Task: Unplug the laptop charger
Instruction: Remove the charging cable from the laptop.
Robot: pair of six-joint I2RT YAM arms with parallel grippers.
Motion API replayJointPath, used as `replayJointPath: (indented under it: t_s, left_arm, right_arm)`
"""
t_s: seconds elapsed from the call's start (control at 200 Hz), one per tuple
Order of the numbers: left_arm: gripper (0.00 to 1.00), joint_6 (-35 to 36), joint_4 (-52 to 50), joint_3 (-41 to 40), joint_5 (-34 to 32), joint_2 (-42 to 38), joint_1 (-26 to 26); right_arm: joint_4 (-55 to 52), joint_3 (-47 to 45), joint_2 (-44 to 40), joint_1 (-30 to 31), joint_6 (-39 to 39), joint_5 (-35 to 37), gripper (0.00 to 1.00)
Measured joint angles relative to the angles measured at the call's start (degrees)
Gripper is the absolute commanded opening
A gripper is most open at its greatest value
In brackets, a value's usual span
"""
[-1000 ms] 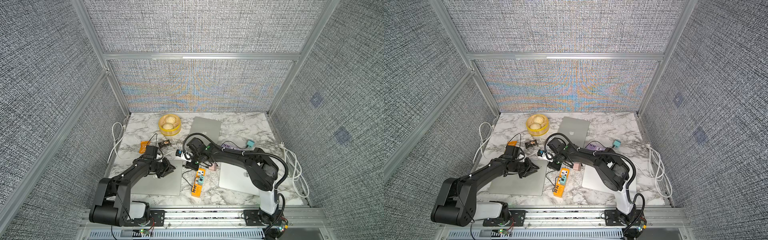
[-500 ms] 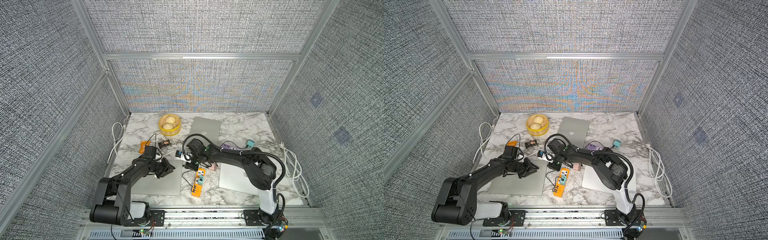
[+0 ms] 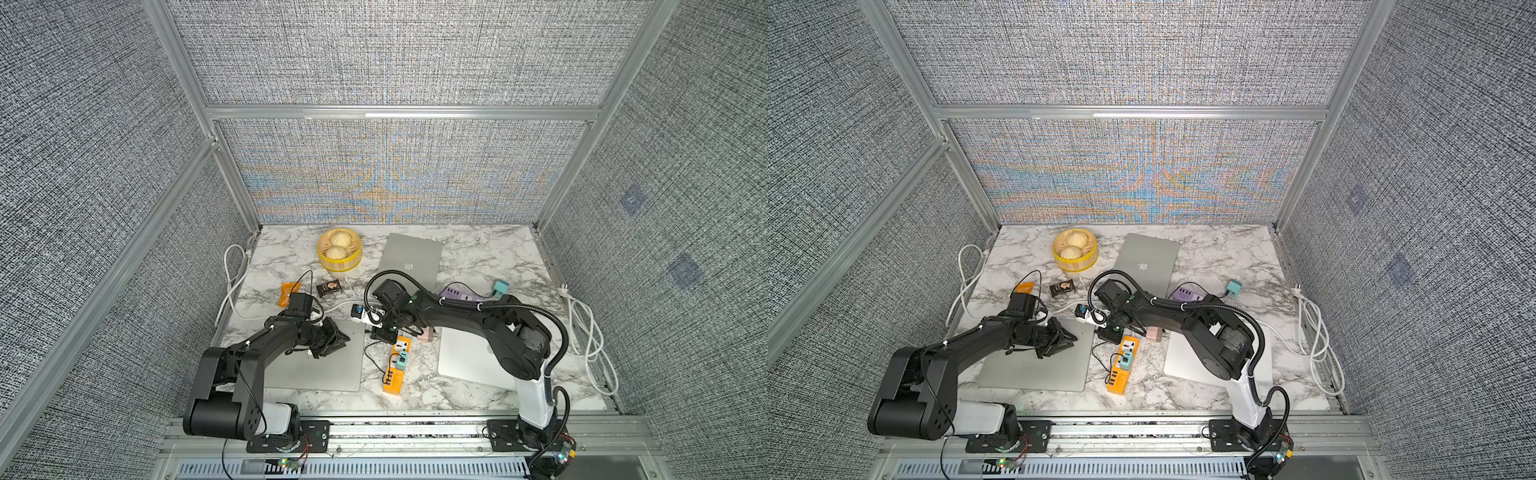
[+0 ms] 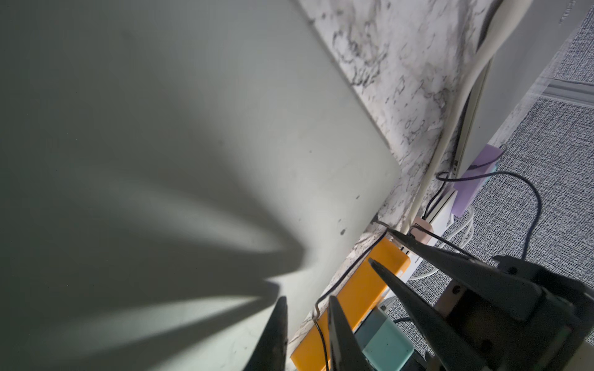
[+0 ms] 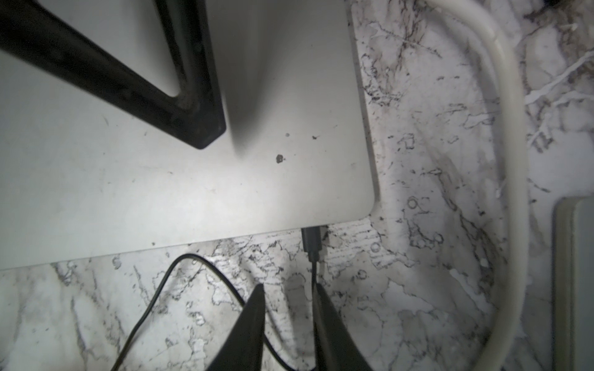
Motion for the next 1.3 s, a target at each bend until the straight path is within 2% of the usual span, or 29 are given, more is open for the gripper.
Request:
replayJointPath:
  t_s: [0.79,1.141,1.301]
  left_arm:
    - [0.23,0.20,1.42,0.07,1.55,1.44,0.00]
    - [0.23,0.20,1.33,0.09,1.22,1.09,0.00]
    - [0.23,0.15,2.21,-0.24,1.29,1.60,0.00]
  right_arm:
    - [2.49,2.64,4.37,0.81,-2.54,2.36,0.26]
    - [2.34,3.85,5.16,1.07,-3.87,3.10,0.12]
    - [2.34,2.84,4.11,1.29,-4.48,4.79,0.10]
